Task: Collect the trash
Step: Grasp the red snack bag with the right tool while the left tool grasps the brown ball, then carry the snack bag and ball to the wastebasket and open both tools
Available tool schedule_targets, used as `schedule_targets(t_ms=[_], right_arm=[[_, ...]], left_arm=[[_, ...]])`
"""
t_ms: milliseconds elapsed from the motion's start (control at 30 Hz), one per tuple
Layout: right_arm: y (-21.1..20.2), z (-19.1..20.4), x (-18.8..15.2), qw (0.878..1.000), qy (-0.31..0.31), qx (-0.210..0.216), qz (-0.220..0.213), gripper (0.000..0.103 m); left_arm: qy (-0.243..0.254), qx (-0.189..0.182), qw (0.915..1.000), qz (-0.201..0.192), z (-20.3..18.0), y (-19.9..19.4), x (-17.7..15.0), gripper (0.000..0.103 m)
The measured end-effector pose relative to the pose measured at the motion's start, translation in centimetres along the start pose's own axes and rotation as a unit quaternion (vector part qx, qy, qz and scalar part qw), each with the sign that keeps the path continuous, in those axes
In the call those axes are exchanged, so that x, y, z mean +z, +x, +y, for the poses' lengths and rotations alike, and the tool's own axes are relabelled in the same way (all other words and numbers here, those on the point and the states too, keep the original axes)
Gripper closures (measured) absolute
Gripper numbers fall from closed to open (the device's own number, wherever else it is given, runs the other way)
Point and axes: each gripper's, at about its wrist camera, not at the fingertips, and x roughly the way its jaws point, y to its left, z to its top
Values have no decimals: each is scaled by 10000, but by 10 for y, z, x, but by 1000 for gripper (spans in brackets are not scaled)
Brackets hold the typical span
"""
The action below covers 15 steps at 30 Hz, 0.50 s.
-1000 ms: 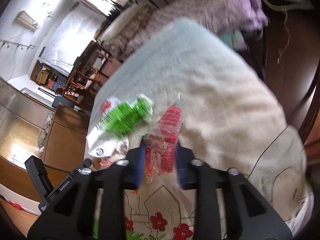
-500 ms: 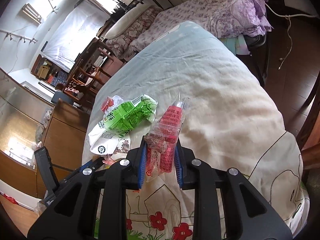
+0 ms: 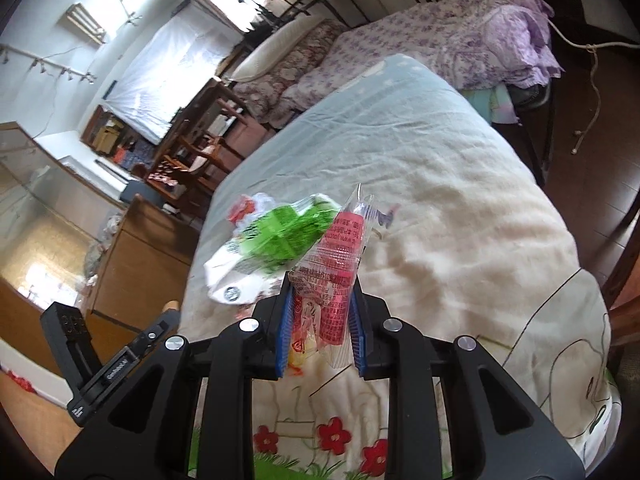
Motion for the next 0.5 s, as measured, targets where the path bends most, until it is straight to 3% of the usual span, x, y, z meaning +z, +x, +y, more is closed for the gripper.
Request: schedule_targets(t_ms=[300,500], right_arm=[[-25,12,-22,9980,-307,496,-238,77],[-34,20,-48,9963,-495,684,-135,76]], left_arm=[[161,-359,9991,-143,-27,-20,-34,73],[143,-524,9984,-174,-37,-40,-63,73]])
